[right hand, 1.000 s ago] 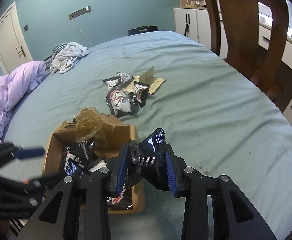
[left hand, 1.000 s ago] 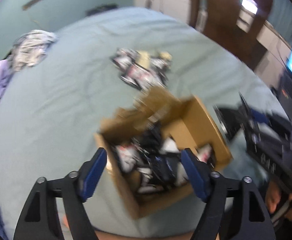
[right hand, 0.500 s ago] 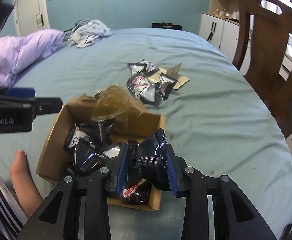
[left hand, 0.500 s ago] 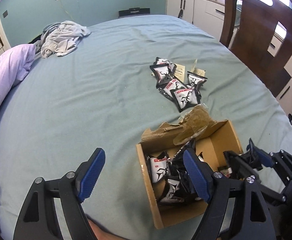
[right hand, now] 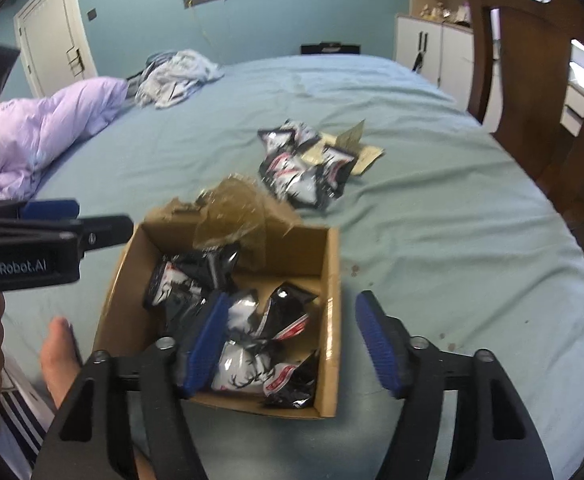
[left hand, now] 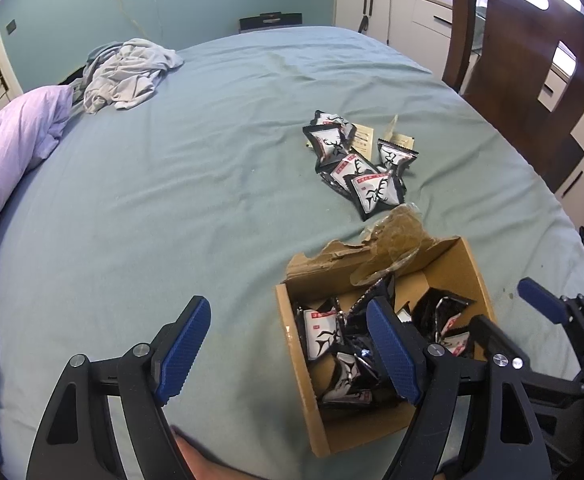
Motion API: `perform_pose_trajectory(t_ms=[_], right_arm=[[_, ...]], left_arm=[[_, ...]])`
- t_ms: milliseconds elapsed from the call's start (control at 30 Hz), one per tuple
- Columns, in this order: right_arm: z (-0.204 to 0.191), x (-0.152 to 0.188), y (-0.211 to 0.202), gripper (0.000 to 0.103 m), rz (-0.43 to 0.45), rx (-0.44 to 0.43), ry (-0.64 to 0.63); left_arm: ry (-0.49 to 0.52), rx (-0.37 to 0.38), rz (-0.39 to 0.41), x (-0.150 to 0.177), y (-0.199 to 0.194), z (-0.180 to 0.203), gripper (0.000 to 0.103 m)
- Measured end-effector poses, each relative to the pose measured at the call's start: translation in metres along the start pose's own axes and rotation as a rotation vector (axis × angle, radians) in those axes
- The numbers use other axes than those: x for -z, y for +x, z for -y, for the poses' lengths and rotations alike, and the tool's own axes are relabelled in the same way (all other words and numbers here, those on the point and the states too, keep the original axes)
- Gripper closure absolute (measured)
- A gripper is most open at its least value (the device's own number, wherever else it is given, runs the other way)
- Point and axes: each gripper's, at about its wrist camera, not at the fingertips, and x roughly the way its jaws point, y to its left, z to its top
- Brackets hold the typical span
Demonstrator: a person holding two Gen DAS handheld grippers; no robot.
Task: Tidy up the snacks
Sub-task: 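Drop the black packet into the box from the right tool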
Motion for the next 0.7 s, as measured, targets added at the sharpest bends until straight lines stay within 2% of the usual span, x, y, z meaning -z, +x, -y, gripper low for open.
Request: perform_pose_trajectory(t_ms=[200, 367, 700], right_arm=[[0.004, 0.004, -0.002, 0.034, -0.006, 0.050, 0.031], [0.004, 0.001, -0.007, 0.034, -0.001, 0.054, 0.056], [0.033, -0.001, -0.038, 0.034, 0.048, 0.062, 0.203]], left_arm=[[0.000, -0.002, -0.002, 0.000, 0.001, 0.000, 0.022], [0.002, -0.004, -0.004, 0.000, 0.001, 0.000, 0.022], [-0.025, 0.014, -0.010, -0.001, 0.002, -0.004, 0.022]])
